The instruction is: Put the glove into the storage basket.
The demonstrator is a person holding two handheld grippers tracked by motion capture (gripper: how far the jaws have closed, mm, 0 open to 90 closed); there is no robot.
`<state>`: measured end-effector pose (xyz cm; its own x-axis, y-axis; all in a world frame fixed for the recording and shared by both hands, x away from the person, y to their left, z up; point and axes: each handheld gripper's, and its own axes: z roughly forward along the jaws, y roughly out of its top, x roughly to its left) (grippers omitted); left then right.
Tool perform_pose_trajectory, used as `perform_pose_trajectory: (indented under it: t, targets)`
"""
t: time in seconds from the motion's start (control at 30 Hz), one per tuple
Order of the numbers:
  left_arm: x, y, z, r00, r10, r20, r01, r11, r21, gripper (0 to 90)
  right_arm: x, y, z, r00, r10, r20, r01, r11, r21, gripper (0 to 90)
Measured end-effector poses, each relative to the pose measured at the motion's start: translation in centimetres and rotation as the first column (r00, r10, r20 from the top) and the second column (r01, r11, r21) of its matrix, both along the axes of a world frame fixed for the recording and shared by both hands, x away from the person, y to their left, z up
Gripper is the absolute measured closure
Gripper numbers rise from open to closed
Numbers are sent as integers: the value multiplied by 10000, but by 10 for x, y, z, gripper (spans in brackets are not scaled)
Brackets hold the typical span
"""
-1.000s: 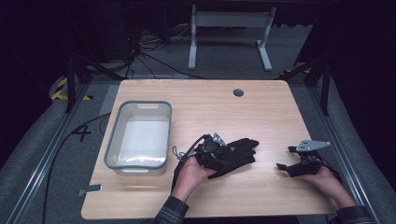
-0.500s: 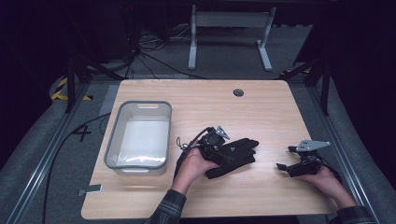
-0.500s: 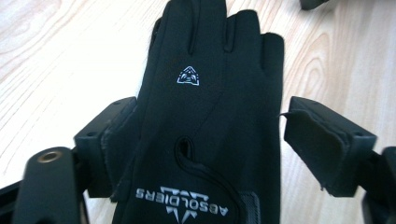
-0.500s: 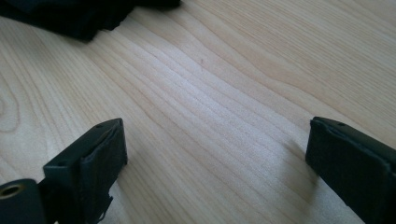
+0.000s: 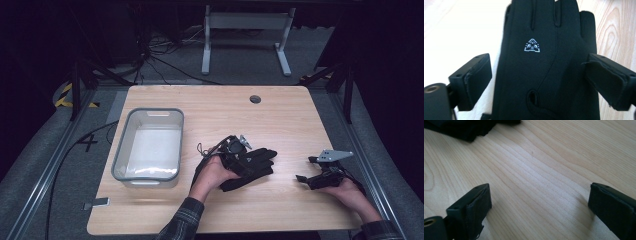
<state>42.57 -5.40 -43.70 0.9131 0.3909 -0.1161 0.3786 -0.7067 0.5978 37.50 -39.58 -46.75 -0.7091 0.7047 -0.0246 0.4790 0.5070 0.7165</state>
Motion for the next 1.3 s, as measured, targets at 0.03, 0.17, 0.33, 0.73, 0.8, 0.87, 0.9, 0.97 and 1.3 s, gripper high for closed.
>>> perform_pose_trajectory:
  t: [0.03, 0.17, 0.33, 0.73, 0.8, 0.87, 0.9, 0.97, 1.3]
  targets:
    - [0, -2, -3, 10000, -36, -21, 36, 9999, 131, 64, 0, 0, 0, 10000, 1, -9, -1, 10000, -8, 50]
    - [0, -5, -11, 10000, -89, -32, 91, 9987, 498, 38, 1, 0, 0, 10000, 33, -26, -33, 10000, -27, 44]
    - [0, -5, -18, 9997, -196, -110, 202, 9982, 572, 26, 1, 0, 0, 10000, 44, -31, -44, 10000, -42, 42]
    - [-5, 0, -13, 9975, -709, -53, 711, 9967, 398, 297, 1, 1, 0, 10000, 50, -33, -50, 10000, -44, 41]
    - [-5, 1, -12, 9965, -826, -145, 830, 9961, 305, 481, 1, 1, 0, 10000, 52, -34, -52, 10000, -44, 41]
    - [-4, 2, -11, 9951, -881, -450, 888, 9959, 138, 530, 1, 1, 0, 10000, 50, -31, -50, 10000, -43, 41]
    - [-3, 3, -11, 9946, -900, -520, 907, 9958, 114, 584, 1, 1, 0, 10000, 51, -31, -51, 10000, -41, 41]
    - [-2, 3, -12, 9937, -885, -690, 888, 9960, 12, 635, 1, 1, 0, 10000, 52, -32, -52, 10000, -45, 41]
    - [-3, 7, 1, 9952, -64, -982, 64, 10000, -5, 674, 1, 1, 0, 10000, 64, -43, -65, 10000, -42, 38]
